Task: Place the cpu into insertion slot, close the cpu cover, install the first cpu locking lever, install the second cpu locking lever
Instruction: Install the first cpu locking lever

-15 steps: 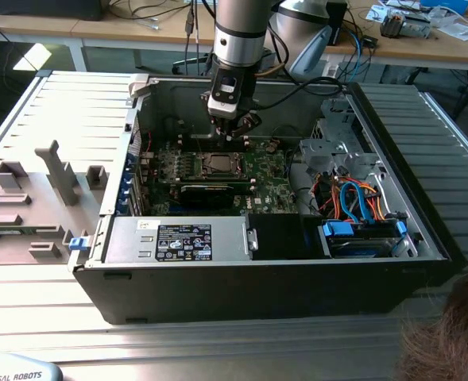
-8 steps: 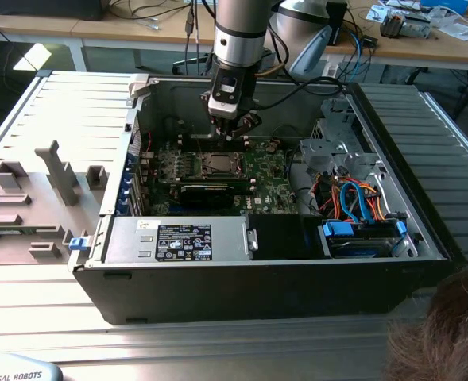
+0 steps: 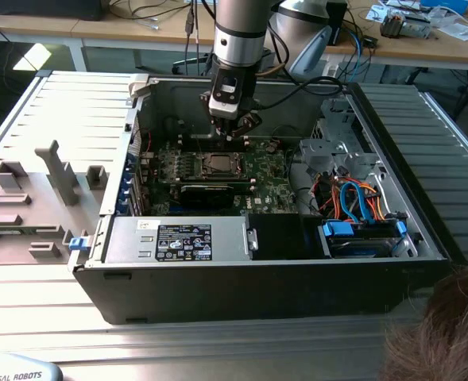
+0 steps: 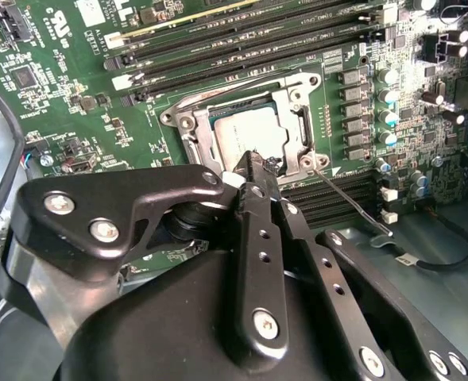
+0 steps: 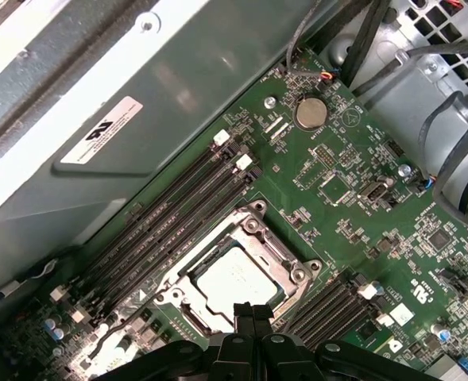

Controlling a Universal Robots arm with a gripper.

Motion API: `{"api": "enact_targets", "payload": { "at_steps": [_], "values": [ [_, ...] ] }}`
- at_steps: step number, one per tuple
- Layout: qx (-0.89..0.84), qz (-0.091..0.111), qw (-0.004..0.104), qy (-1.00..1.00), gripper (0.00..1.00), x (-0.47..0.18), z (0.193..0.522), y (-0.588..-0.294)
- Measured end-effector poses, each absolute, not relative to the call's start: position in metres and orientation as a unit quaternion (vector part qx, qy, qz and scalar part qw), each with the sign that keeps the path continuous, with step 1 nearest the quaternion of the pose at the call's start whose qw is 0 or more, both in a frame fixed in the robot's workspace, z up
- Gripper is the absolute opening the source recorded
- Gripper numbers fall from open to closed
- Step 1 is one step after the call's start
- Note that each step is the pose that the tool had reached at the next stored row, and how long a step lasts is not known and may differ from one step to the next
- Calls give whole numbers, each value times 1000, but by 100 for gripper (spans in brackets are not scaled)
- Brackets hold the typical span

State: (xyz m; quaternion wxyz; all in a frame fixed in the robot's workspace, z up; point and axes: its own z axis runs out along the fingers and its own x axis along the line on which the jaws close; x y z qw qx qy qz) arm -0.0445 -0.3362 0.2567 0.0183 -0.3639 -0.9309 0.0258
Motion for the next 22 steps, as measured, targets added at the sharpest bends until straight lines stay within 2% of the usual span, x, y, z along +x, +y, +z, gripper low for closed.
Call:
{"api": "enact_targets", "payload": {
  "at_steps": [22],
  "values": [
    [-353,26,18,-935,11,-45,257,-336]
  ]
}}
